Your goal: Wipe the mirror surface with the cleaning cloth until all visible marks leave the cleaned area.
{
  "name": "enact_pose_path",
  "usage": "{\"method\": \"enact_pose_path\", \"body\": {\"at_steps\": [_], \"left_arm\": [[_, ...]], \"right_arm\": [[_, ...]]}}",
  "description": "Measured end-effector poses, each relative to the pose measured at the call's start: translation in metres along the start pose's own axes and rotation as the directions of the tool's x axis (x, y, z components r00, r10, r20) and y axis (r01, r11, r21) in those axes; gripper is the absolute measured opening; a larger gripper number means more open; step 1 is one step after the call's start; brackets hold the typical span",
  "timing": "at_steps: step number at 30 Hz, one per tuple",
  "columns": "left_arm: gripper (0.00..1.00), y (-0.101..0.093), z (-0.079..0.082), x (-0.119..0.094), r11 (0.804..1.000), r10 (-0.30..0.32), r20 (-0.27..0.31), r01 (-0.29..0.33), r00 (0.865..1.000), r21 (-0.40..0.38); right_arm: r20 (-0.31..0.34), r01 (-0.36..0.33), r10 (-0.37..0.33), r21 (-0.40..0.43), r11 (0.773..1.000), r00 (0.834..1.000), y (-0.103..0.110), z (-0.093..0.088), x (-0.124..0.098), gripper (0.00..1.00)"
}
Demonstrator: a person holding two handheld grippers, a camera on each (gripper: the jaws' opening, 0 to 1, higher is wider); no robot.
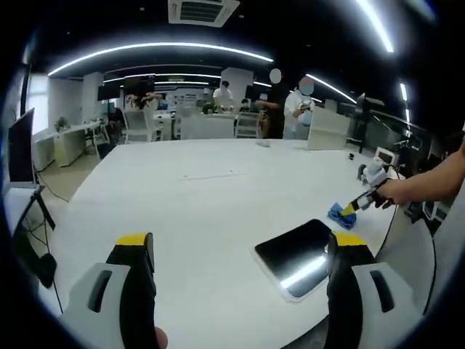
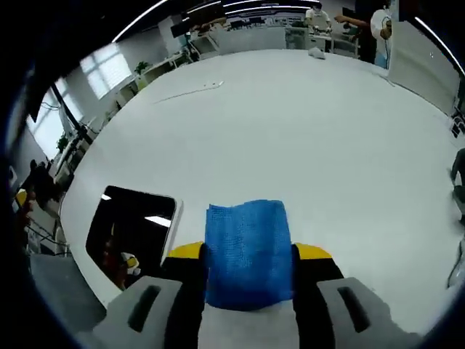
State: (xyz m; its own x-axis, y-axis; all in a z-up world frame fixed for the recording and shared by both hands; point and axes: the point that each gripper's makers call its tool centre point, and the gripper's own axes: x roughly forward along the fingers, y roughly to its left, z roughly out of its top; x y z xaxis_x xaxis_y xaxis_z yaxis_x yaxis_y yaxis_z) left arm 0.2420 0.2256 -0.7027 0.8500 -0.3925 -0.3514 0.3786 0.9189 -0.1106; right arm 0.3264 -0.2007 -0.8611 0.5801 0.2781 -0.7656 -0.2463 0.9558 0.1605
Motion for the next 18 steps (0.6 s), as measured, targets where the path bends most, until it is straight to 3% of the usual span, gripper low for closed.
{"method": "enact_pose_path", "body": {"at_steps": [2, 5, 7, 8, 9, 10, 15, 18], "left_arm": [[0.99, -0.001, -0.001, -0.004, 1.0, 0.004, -0.003, -0.004, 1.0, -0.002], [0.99, 0.0, -0.005, -0.008, 1.0, 0.016, -0.002, -0.016, 1.0, -0.004], [0.99, -0.001, -0.008, -0.012, 1.0, 0.025, -0.001, -0.025, 1.0, -0.004], [0.99, -0.003, -0.01, -0.014, 1.0, 0.029, 0.001, -0.029, 1.0, -0.001], [0.99, -0.004, -0.011, -0.015, 1.0, 0.031, 0.001, -0.031, 1.0, 0.004], [0.99, -0.005, -0.013, -0.017, 0.999, 0.035, 0.0, -0.035, 0.999, 0.01], [0.99, -0.006, -0.019, -0.022, 0.998, 0.059, 0.004, -0.059, 0.998, -0.001], [0.99, -0.007, -0.021, -0.024, 0.998, 0.07, 0.008, -0.07, 0.998, 0.0]], "right_arm": [[0.07, -0.024, 0.027, -0.047, 0.999, 0.997, 0.001, 0.017, -0.02, 0.52], [0.168, -0.023, 0.038, -0.086, 0.996, 0.985, -0.007, 0.034, -0.047, 0.63], [0.197, -0.026, 0.041, -0.077, 0.997, 0.98, -0.017, 0.036, -0.062, 0.73], [0.242, -0.05, 0.07, -0.086, 0.995, 0.968, -0.018, 0.04, -0.07, 0.78], [0.241, -0.052, 0.072, -0.09, 0.995, 0.968, -0.021, 0.037, -0.075, 0.83], [0.278, -0.079, 0.108, -0.116, 0.99, 0.954, -0.021, 0.04, -0.082, 0.86], [0.3, -0.098, 0.132, -0.124, 0.987, 0.945, -0.038, 0.022, -0.107, 0.98], [0.315, -0.101, 0.135, -0.121, 0.988, 0.94, -0.048, 0.013, -0.12, 0.98]]}}
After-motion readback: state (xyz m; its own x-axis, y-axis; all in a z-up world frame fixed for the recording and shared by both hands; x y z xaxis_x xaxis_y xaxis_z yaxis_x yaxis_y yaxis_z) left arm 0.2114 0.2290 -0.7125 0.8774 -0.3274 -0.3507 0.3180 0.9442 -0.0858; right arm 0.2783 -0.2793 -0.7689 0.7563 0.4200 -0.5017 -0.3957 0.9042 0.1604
